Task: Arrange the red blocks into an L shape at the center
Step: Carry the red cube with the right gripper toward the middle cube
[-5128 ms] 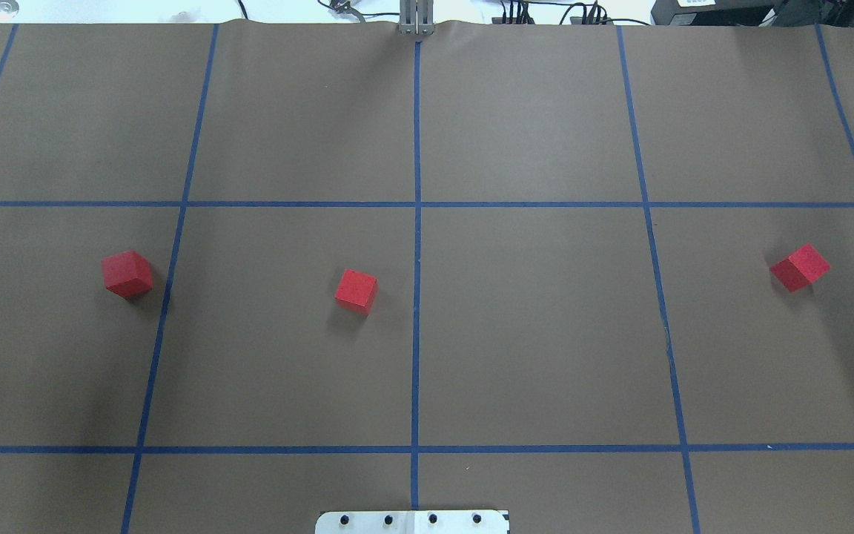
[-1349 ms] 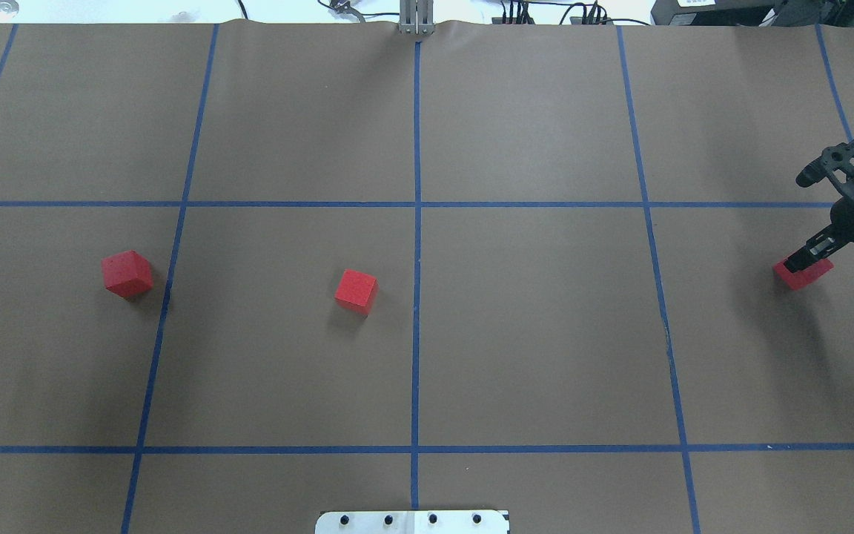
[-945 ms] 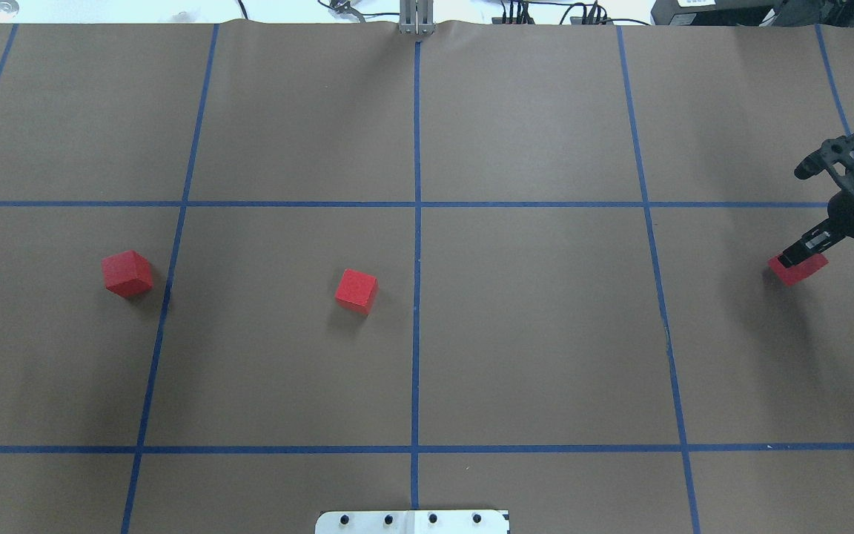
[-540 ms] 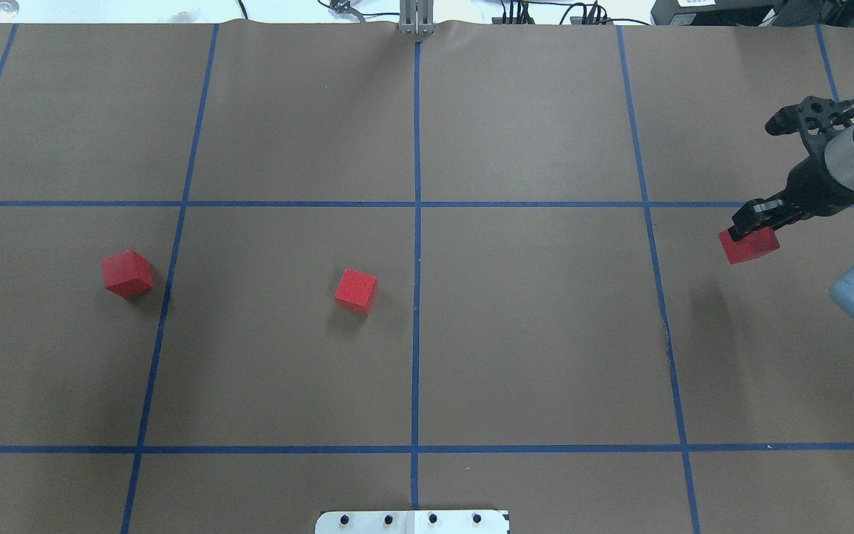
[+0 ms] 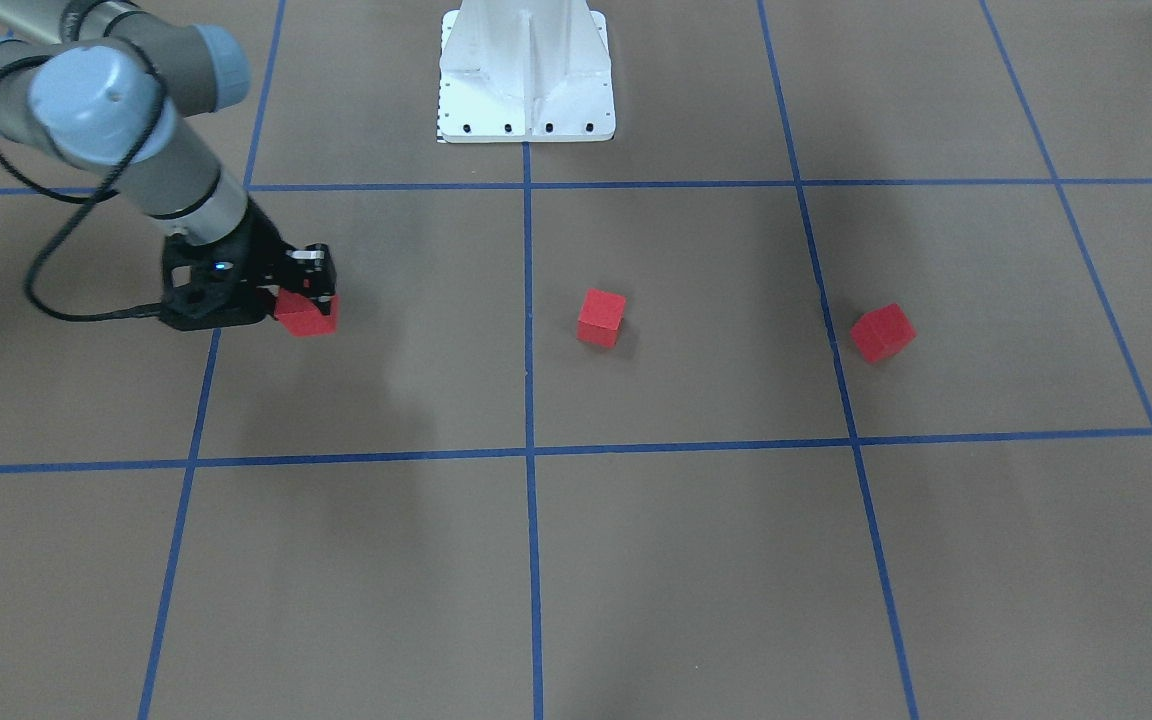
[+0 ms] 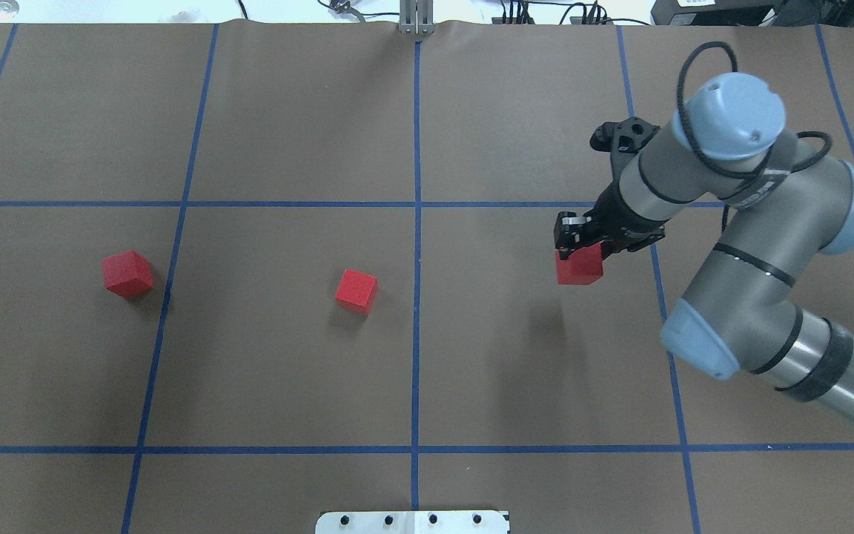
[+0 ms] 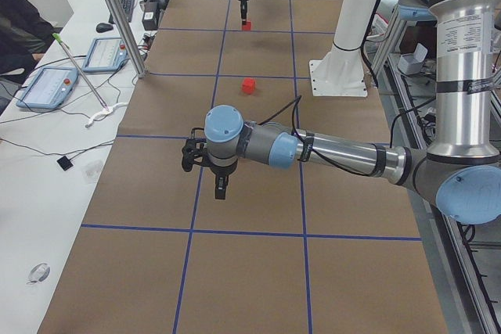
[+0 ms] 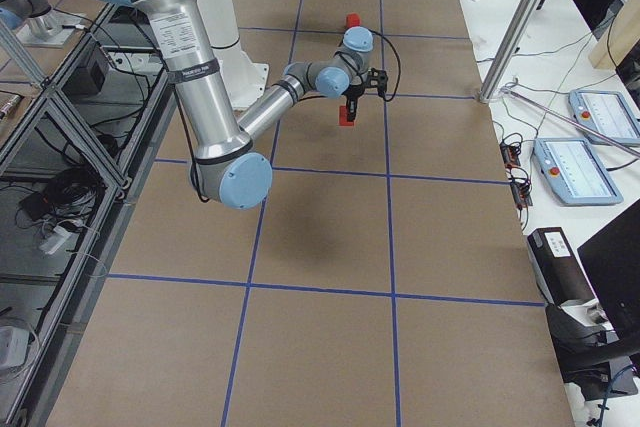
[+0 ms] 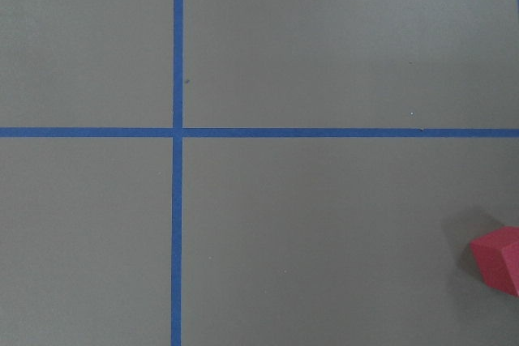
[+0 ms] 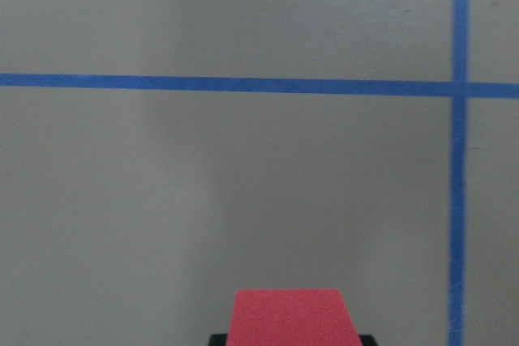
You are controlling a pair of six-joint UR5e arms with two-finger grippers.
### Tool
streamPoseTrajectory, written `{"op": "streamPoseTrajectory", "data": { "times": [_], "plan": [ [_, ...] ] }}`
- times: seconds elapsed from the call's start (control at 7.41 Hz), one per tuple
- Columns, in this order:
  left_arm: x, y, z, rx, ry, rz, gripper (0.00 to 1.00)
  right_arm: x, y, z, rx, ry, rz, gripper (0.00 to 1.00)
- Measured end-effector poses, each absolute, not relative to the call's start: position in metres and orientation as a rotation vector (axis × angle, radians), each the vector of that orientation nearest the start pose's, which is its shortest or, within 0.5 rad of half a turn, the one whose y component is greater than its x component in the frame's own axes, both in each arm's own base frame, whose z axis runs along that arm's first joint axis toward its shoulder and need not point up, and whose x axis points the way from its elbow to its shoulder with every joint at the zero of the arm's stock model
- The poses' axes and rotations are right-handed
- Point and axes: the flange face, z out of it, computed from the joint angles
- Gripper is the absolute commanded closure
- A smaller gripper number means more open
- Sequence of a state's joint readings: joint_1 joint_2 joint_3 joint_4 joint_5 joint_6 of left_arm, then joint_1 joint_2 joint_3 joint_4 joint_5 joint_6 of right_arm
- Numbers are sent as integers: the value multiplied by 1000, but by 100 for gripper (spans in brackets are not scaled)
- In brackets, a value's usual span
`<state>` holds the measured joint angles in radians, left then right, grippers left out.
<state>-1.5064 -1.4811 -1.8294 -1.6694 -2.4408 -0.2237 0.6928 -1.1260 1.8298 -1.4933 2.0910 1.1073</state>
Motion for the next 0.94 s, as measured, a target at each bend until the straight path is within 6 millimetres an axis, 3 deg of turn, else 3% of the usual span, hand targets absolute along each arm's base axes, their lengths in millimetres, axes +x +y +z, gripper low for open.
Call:
{"op": "streamPoseTrajectory", "data": {
  "times": [0.27, 0.4, 0.94],
  "plan": [
    [-27, -466, 555, 125, 891, -32, 0, -487, -430, 228, 3, -911, 47, 100],
    [-27, -466, 555, 126, 891, -31, 0, -511, -420, 213, 3, -911, 53, 100],
    [-27, -467, 552, 129, 893, -31, 0, -583, -407, 181, -24, -880, 87, 100]
  ]
}}
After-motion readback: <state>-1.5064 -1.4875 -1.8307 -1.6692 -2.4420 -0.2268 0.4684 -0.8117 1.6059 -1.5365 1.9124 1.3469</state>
